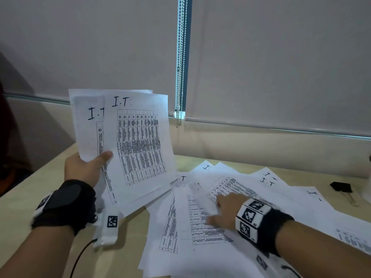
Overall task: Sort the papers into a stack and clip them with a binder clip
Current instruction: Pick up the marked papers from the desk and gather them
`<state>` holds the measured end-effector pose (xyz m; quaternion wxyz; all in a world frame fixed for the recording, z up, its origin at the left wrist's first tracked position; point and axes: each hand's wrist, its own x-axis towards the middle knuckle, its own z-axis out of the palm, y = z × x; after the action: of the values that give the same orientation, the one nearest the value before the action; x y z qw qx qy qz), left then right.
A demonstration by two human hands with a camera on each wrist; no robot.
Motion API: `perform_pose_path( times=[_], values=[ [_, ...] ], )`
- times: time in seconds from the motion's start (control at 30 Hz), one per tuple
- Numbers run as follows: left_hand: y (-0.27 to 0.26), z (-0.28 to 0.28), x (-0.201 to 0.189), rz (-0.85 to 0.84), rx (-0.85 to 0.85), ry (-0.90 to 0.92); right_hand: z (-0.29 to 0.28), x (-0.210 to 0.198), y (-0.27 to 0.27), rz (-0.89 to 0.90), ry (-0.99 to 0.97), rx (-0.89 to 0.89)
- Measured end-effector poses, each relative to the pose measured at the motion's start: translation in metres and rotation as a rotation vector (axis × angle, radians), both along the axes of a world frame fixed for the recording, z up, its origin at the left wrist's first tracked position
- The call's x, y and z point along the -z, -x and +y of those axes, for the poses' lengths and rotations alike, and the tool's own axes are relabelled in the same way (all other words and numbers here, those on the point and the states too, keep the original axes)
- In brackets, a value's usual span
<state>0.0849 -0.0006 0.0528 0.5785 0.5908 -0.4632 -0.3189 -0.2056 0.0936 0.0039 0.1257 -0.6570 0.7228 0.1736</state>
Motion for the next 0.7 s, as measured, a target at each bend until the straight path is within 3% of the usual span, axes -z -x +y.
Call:
perform_pose_path(
  times=[0.1,0.17,0.27,0.33,0.43,0.53,0.7],
  values=[
    [-0.005,-0.003,0.000,-0.008,-0.012,-0.003,0.002,0.001,0.000,-0.065,-0.128,-0.025],
    [-0.007,-0.006,0.000,-0.019,-0.029,-0.009,-0.009,-0.011,0.004,0.003,-0.166,-0.080],
    [-0.003,-0.007,-0.001,-0.024,-0.032,-0.007,-0.039,-0.029,0.006,0.097,-0.064,-0.201],
    [-0.003,-0.009,0.001,-0.009,-0.028,-0.017,-0.065,-0.031,0.000,0.053,0.007,-0.298],
    [-0.005,-0.008,0.003,0.017,-0.026,-0.006,-0.090,-0.019,-0.016,-0.045,-0.088,-0.491],
    [-0.009,-0.008,0.003,0.030,-0.046,0.008,-0.096,-0.009,-0.020,-0.033,-0.166,-0.531],
    [-0.012,-0.015,0.006,0.018,-0.043,0.026,-0.090,-0.013,-0.010,0.053,-0.083,-0.583]
  ],
)
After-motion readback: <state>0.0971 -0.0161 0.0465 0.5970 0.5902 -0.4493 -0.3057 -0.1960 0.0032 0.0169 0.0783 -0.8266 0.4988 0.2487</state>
